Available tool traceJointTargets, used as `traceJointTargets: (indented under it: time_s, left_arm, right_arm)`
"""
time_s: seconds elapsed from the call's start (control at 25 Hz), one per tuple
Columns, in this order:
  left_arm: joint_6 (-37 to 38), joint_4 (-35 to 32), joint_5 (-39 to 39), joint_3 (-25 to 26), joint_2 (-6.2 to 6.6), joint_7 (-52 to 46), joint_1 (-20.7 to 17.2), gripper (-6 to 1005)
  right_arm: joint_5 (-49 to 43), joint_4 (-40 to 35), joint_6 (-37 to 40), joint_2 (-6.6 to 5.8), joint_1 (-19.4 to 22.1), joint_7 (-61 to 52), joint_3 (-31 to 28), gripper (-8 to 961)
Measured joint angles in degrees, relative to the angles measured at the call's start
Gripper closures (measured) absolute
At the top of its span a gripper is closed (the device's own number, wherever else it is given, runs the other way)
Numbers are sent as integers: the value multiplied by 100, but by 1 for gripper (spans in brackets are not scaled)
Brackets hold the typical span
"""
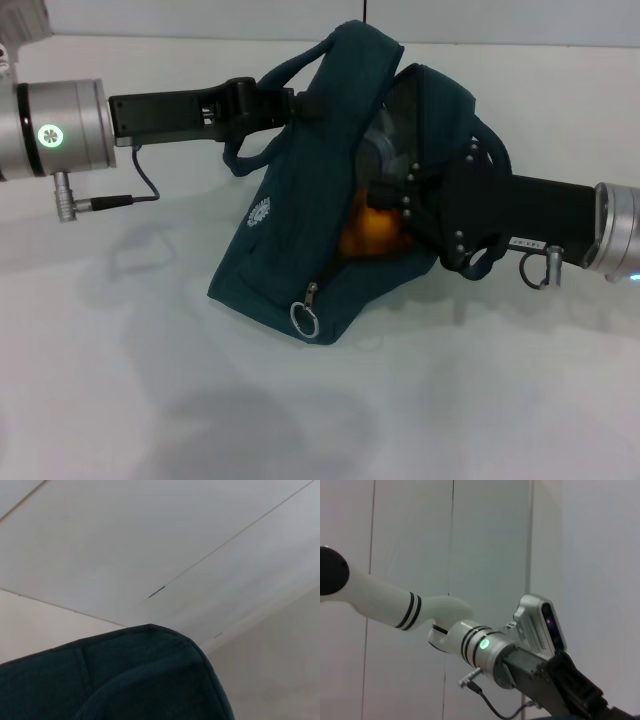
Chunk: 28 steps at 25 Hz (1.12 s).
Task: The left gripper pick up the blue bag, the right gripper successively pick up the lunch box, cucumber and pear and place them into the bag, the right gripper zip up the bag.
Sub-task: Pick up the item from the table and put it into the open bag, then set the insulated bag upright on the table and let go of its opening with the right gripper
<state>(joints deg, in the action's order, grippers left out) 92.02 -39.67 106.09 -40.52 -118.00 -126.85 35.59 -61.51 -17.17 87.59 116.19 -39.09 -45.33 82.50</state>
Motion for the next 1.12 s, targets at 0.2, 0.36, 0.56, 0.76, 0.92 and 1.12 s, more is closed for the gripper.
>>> traceJointTargets:
  time_s: [0.2,0.36,0.56,0.76,0.92,1.12]
  left_arm:
    - [4,15,-7,1,-2,-3,-15,945]
    - [8,26,-4,0,-16,-5,-5,944]
    - [10,45,11,0,-17,11,-14,943]
    - [10,47,4,1,-15,31,-42,942]
    - [7,47,-6,12,-7,51,-124,941]
    - [-15,49,-7,15,-6,99,-146,941]
  right_arm:
    - [82,-206,-464,0,181,-612,-18,844]
    - [460,-586,-754,0,635,-1040,34,830]
    - [533,-849,-287,0,1045,-611,70,784]
    - [968,-794,298,-15,1668,197,35,696]
    - [1342,-697,290,-52,2114,522,3,626]
    - [1424,-215,176,-72,2168,715,-324,390]
